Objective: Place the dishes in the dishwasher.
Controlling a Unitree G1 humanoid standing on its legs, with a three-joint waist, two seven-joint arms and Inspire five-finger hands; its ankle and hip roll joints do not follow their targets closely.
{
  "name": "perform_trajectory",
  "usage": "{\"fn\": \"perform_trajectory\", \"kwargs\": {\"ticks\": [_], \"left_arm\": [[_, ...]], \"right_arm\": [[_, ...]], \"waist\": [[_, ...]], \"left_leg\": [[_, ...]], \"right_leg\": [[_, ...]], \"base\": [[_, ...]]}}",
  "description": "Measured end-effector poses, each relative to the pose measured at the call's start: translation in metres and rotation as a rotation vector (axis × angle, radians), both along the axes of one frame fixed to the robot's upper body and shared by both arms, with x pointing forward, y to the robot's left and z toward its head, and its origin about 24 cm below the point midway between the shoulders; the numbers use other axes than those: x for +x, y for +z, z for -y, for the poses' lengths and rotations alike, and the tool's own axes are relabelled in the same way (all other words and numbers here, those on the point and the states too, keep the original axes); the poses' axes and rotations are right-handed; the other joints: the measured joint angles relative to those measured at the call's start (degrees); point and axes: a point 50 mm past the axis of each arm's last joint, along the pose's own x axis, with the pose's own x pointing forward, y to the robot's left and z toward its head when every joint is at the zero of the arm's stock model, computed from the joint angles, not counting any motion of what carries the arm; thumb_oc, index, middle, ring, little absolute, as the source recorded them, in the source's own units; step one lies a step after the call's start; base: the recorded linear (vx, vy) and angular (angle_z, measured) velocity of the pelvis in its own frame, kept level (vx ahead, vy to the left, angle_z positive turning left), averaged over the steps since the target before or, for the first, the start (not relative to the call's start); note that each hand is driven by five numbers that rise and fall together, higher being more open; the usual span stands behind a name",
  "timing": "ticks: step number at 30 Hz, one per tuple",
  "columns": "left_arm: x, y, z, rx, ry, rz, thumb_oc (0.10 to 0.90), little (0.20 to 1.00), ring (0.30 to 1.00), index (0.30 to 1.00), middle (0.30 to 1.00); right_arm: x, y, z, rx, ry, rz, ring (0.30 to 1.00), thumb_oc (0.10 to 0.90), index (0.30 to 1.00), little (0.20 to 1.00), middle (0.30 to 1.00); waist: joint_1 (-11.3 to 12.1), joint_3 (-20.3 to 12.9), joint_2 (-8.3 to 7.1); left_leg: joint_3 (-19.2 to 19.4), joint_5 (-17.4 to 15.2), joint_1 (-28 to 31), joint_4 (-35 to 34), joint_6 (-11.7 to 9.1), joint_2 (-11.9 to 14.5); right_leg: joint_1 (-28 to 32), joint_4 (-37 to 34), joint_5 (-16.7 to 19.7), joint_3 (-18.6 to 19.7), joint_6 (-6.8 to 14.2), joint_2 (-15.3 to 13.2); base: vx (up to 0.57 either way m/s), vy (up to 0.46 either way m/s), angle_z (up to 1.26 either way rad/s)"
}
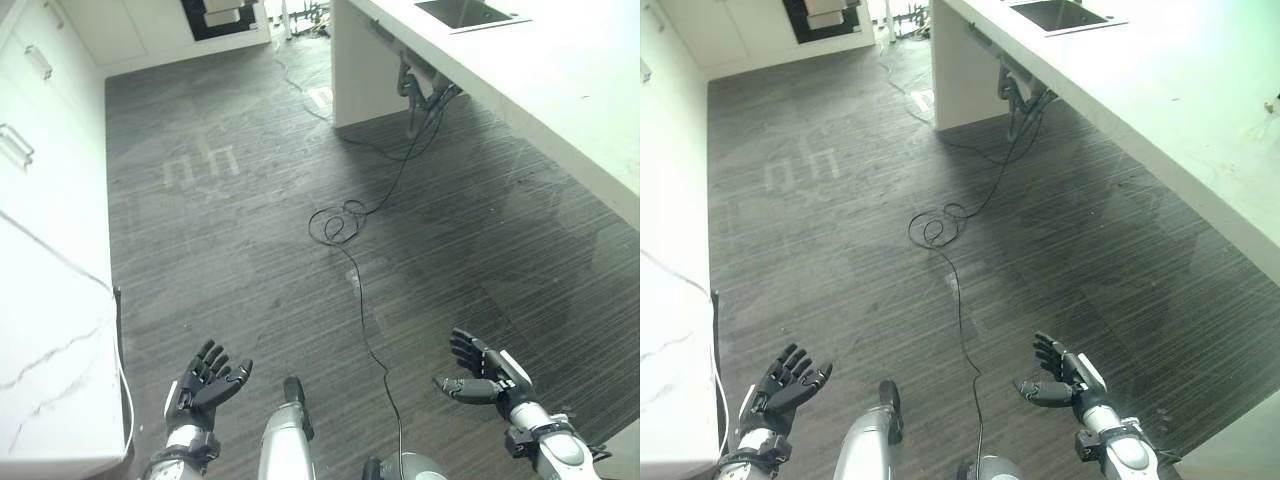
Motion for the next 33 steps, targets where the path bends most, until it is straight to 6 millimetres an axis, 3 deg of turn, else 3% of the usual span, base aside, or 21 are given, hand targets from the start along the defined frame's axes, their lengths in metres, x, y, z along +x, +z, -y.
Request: {"fn": "perform_trajectory", "kwargs": {"ticks": [2, 3, 4, 7, 9, 10, 11, 13, 15, 16, 18, 19, 20, 21, 22, 25, 26, 27, 29, 31, 33], "left_arm": [[0.015, 0.020, -0.001, 0.039, -0.028, 0.087, 0.800, 0.900, 0.900, 0.900, 0.900], [0.026, 0.031, -0.003, 0.063, -0.050, 0.132, 0.800, 0.900, 0.900, 0.900, 0.900], [0.042, 0.048, -0.003, 0.087, -0.076, 0.203, 0.800, 0.900, 0.900, 0.900, 0.900], [0.056, 0.065, 0.002, 0.137, -0.159, 0.274, 0.800, 0.900, 0.900, 0.900, 0.900], [0.058, 0.073, 0.000, 0.198, -0.209, 0.287, 0.800, 0.900, 0.900, 0.900, 0.900], [0.056, 0.074, -0.002, 0.212, -0.212, 0.284, 0.800, 0.900, 0.900, 0.900, 0.900], [0.052, 0.074, -0.003, 0.219, -0.211, 0.278, 0.800, 0.900, 0.900, 0.900, 0.900], [0.044, 0.079, -0.003, 0.235, -0.219, 0.290, 0.800, 0.900, 0.900, 0.900, 0.900], [0.042, 0.083, -0.005, 0.240, -0.221, 0.306, 0.800, 0.900, 0.900, 0.900, 0.900], [0.042, 0.083, -0.006, 0.236, -0.217, 0.309, 0.800, 0.900, 0.900, 0.900, 0.900], [0.053, 0.083, -0.008, 0.227, -0.195, 0.317, 0.800, 0.900, 0.900, 0.900, 0.900], [0.054, 0.079, -0.002, 0.241, -0.234, 0.291, 0.800, 0.900, 0.900, 0.900, 0.900], [0.052, 0.075, 0.002, 0.234, -0.249, 0.278, 0.800, 0.900, 0.900, 0.900, 0.900], [0.052, 0.072, 0.006, 0.224, -0.266, 0.272, 0.800, 0.900, 0.900, 0.900, 0.900], [0.052, 0.071, 0.010, 0.218, -0.280, 0.275, 0.800, 0.900, 0.900, 0.900, 0.900], [0.050, 0.081, 0.020, 0.215, -0.305, 0.327, 0.800, 0.900, 0.900, 0.900, 0.900], [0.052, 0.086, 0.023, 0.219, -0.313, 0.356, 0.800, 0.900, 0.900, 0.900, 0.900], [0.055, 0.090, 0.026, 0.210, -0.310, 0.381, 0.800, 0.900, 0.900, 0.900, 0.900], [0.059, 0.104, 0.024, 0.250, -0.328, 0.422, 0.800, 0.900, 0.900, 0.900, 0.900], [0.058, 0.109, 0.019, 0.265, -0.306, 0.438, 0.800, 0.900, 0.900, 0.900, 0.900], [0.056, 0.114, 0.021, 0.275, -0.311, 0.460, 0.800, 0.900, 0.900, 0.900, 0.900]], "right_arm": [[0.007, 0.017, -0.007, 0.004, 0.036, 0.078, 0.900, 0.800, 0.900, 0.900, 0.900], [0.012, 0.023, -0.013, 0.013, 0.053, 0.116, 0.900, 0.800, 0.900, 0.900, 0.900], [0.023, 0.033, -0.022, 0.030, 0.064, 0.173, 0.900, 0.800, 0.900, 0.900, 0.900], [0.038, 0.043, -0.045, 0.100, 0.076, 0.251, 0.900, 0.800, 0.900, 0.900, 0.900], [0.039, 0.055, -0.054, 0.132, 0.074, 0.321, 0.900, 0.800, 0.900, 0.900, 0.900], [0.041, 0.058, -0.057, 0.135, 0.087, 0.330, 0.900, 0.800, 0.900, 0.900, 0.900], [0.043, 0.058, -0.060, 0.132, 0.105, 0.331, 0.900, 0.800, 0.900, 0.900, 0.900], [0.038, 0.052, -0.060, 0.126, 0.116, 0.299, 0.900, 0.800, 0.900, 0.900, 0.900], [0.032, 0.049, -0.054, 0.112, 0.101, 0.278, 0.900, 0.800, 0.900, 0.900, 0.900], [0.030, 0.050, -0.050, 0.105, 0.104, 0.273, 0.900, 0.800, 0.900, 0.900, 0.900], [0.031, 0.060, -0.036, 0.090, 0.105, 0.301, 0.900, 0.800, 0.900, 0.900, 0.900], [0.030, 0.061, -0.029, 0.085, 0.069, 0.303, 0.900, 0.800, 0.900, 0.900, 0.900], [0.030, 0.061, -0.027, 0.084, 0.064, 0.302, 0.900, 0.800, 0.900, 0.900, 0.900], [0.028, 0.061, -0.026, 0.085, 0.059, 0.303, 0.900, 0.800, 0.900, 0.900, 0.900], [0.026, 0.060, -0.026, 0.087, 0.059, 0.295, 0.900, 0.800, 0.900, 0.900, 0.900], [0.025, 0.067, -0.025, 0.063, 0.079, 0.311, 0.900, 0.800, 0.900, 0.900, 0.900], [0.026, 0.073, -0.023, 0.040, 0.097, 0.326, 0.900, 0.800, 0.900, 0.900, 0.900], [0.033, 0.078, -0.022, 0.023, 0.106, 0.340, 0.900, 0.800, 0.900, 0.900, 0.900], [0.037, 0.083, -0.024, 0.025, 0.118, 0.362, 0.900, 0.800, 0.900, 0.900, 0.900], [0.036, 0.101, -0.028, -0.001, 0.156, 0.429, 0.900, 0.800, 0.900, 0.900, 0.900], [0.035, 0.122, -0.033, -0.021, 0.201, 0.520, 0.900, 0.800, 0.900, 0.900, 0.900]], "waist": [[0.72, -1.35, -1.60], [1.34, -2.44, -3.18], [2.06, -3.05, -3.90], [1.84, -7.15, -3.75], [1.36, -7.29, -2.59], [1.44, -7.20, -2.39], [1.62, -7.27, -1.80], [1.47, -7.04, -0.81], [1.48, -7.04, -0.72], [1.39, -6.85, -0.50], [-1.66, -6.24, -2.47], [-4.47, -5.04, -1.94], [-4.77, -4.52, -0.93], [-4.97, -3.98, 0.36], [-4.95, -4.08, 0.51], [-5.17, -6.34, 1.02], [-5.24, -7.95, 0.06], [-4.85, -8.14, 1.76], [-3.56, -8.36, 0.98], [-2.82, -8.53, -0.35], [-4.67, -9.63, -1.83]], "left_leg": [[0.99, 2.77, 1.06, 0.44, 5.04, -2.60], [1.94, 1.14, 1.11, 1.80, 6.75, -4.25], [1.89, -2.76, 1.37, 4.27, 7.91, -6.06], [-0.45, -3.99, 6.25, -1.48, 9.56, -9.71], [-2.83, -5.45, 7.79, 0.88, 12.68, -11.87], [-2.42, -5.78, 9.02, 0.51, 12.97, -12.40], [-2.14, -5.78, 10.49, -0.83, 12.89, -12.62], [-2.71, -5.17, 15.05, -6.55, 11.86, -12.23], [-2.82, -5.30, 17.22, -8.05, 11.01, -12.15], [-2.92, -6.60, 17.72, -8.00, 9.07, -12.79], [-5.84, -9.18, 17.02, -6.66, 8.98, -18.33], [-6.63, -9.20, 19.74, -6.79, 9.07, -20.33], [-6.03, -9.49, 21.91, -6.80, 8.57, -20.35], [-6.03, -10.40, 23.92, -6.26, 6.96, -20.03], [-5.38, -10.42, 25.70, -5.55, 6.82, -20.27], [-5.58, -10.87, 31.13, -6.18, 5.98, -21.82], [-5.58, -10.99, 32.18, -5.47, 4.86, -23.84], [-5.69, -13.95, 30.97, -1.83, 4.16, -22.36], [-5.15, -17.02, 28.28, 1.80, 2.30, -16.94], [-6.06, -14.10, 24.52, 5.77, -0.93, -12.19], [-3.84, -7.53, 21.24, 13.01, -2.32, -13.03]], "right_leg": [[2.44, -1.86, -0.57, 1.07, 2.30, -2.44], [3.23, -2.94, -0.50, 0.89, 3.58, -4.48], [5.30, -4.10, 1.01, -0.79, 6.10, -5.28], [3.84, 4.12, 10.16, -5.74, 8.27, -9.22], [-5.32, 26.01, 16.24, -5.25, 8.13, -13.29], [-9.71, 31.24, 15.24, -4.22, 7.79, -14.24], [-13.33, 32.59, 13.62, -4.73, 6.48, -14.19], [-17.04, 20.67, 8.95, -6.92, 6.05, -9.40], [-19.11, 6.39, 9.47, -9.74, 4.37, -4.52], [-21.70, 2.13, 10.30, -11.03, 3.91, -3.05], [-36.01, 3.34, 13.24, -5.89, 4.65, -5.97], [-40.78, 1.84, 14.80, -4.36, 3.18, -7.34], [-41.65, 1.76, 15.33, -4.78, 1.91, -6.53], [-41.50, 3.06, 15.04, -5.65, 0.64, -5.24], [-40.08, 3.30, 14.95, -7.00, -2.85, -4.24], [-31.64, 4.65, 14.06, -9.38, -6.95, 0.02], [-27.27, 1.25, 16.33, -7.42, -12.05, 0.08], [-27.02, 1.94, 17.21, -6.55, -12.13, 1.22], [-23.84, 0.40, 15.62, -5.47, -12.03, 2.54], [-19.90, 0.20, 13.12, -4.08, -10.65, 2.65], [-18.93, 1.25, 10.84, -2.04, -10.09, 1.87]], "base": [[0.30, 0.216, -0.12], [0.34, 0.257, 0.02], [0.34, 0.267, 0.33], [0.31, 0.279, 0.65], [0.25, 0.118, 0.47], [0.30, -0.007, 0.32], [0.32, -0.074, 0.05], [0.26, -0.130, 0.14], [0.33, -0.190, 0.16], [0.54, -0.275, 0.00], [0.65, -0.296, 0.43], [0.48, -0.227, 0.60], [0.52, -0.267, 0.38], [0.37, -0.215, -0.10], [0.44, -0.263, -0.01], [0.37, -0.236, 0.13], [0.28, -0.199, 0.12], [0.31, -0.216, 0.08], [0.39, -0.326, -0.22], [0.39, -0.372, -0.47], [0.23, -0.280, -0.33]]}}
